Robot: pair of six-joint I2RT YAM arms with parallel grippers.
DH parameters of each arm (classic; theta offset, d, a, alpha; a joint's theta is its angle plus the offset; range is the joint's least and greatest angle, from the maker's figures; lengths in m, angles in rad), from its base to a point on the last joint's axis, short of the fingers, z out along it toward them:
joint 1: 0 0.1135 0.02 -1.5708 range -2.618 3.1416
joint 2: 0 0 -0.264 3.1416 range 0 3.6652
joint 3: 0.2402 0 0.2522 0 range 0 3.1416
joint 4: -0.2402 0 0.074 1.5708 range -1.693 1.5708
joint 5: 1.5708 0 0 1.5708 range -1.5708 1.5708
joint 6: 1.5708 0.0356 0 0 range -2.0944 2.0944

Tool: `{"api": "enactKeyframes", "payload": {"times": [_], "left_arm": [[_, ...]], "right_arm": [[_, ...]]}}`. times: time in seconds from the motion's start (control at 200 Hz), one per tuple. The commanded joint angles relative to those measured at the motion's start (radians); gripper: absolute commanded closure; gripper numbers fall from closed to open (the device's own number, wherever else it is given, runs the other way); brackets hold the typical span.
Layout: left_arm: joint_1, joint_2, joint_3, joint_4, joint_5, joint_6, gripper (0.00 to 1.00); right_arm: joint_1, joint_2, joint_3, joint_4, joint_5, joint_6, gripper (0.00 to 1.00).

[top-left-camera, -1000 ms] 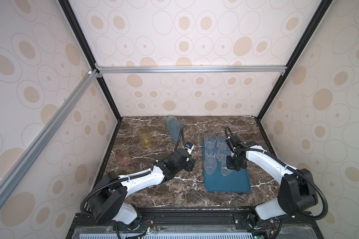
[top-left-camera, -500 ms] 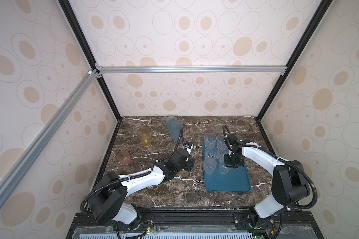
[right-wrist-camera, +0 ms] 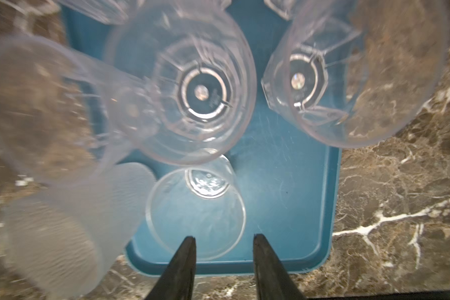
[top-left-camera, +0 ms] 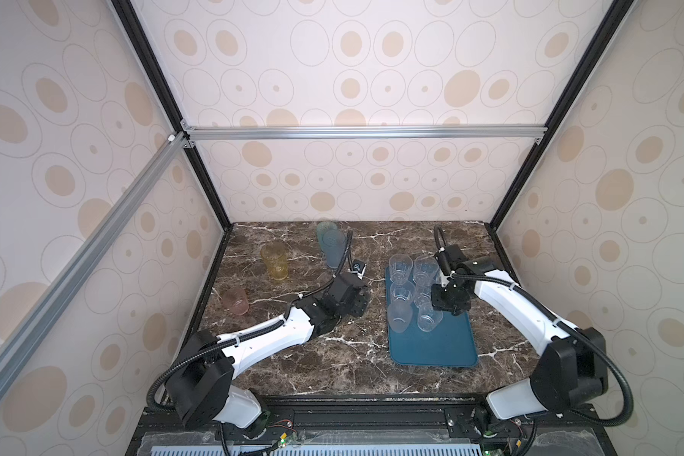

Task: Place the glasses into the tray
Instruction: Place the glass on the tray, then pick up the glass from the middle-left of the table.

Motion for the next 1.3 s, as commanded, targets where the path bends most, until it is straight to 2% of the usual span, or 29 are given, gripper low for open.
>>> {"api": "enactKeyframes", "payload": {"times": [0.0,0.23,0.39,0.58,0.775,1.295], "left_arm": [[0.098,-0.064,0.037,-0.122,-0.048,0.051,0.25],[0.428,-0.148,-0.002,-0.205,0.034,0.033,0.26],[0.642,-0.145,-0.028,-0.218,0.078,0.035,0.27],[0.790,-0.090,-0.028,-0.239,0.090,0.059,0.30],[0.874,-0.066,-0.061,-0.218,0.057,0.077,0.39],[0.891,0.064,-0.050,-0.218,0.027,0.102,0.57]], "right_arm": [[0.034,-0.034,0.019,0.017,-0.069,0.073,0.60],[0.145,0.053,0.066,0.103,-0.056,0.118,0.58],[0.217,0.123,0.151,0.114,-0.050,0.103,0.54],[0.253,0.171,0.192,0.132,-0.073,0.093,0.54],[0.254,0.194,0.201,0.150,-0.092,0.077,0.54],[0.255,0.225,0.209,0.164,-0.099,0.077,0.53]]}}
